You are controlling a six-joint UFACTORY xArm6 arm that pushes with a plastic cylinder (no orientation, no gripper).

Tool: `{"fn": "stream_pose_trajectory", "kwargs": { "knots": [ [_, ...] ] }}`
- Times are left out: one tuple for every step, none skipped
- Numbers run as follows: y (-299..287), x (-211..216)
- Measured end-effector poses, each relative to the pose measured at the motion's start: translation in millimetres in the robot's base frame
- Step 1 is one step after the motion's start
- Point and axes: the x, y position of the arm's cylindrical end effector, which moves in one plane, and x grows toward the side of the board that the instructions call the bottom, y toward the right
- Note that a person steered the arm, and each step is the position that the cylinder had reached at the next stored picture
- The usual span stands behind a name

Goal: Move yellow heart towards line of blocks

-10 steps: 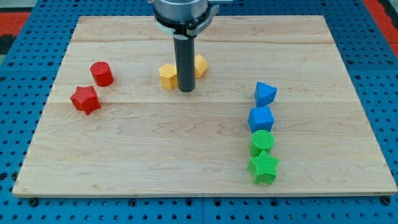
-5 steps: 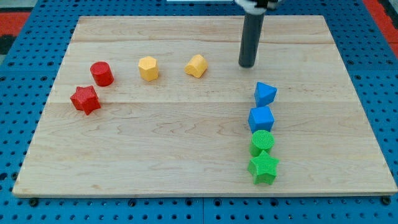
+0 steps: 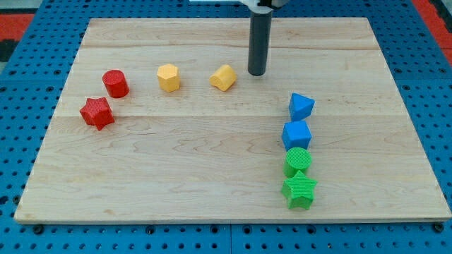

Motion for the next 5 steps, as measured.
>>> {"fn": "stream_pose_trajectory", "kwargs": {
  "knots": [
    [-42.8,-29.1],
    [-90.3,-28.1],
    [-90.3,-27.9],
    [-90.3,-26.7],
    [-90.3,-8.7]
  ]
}}
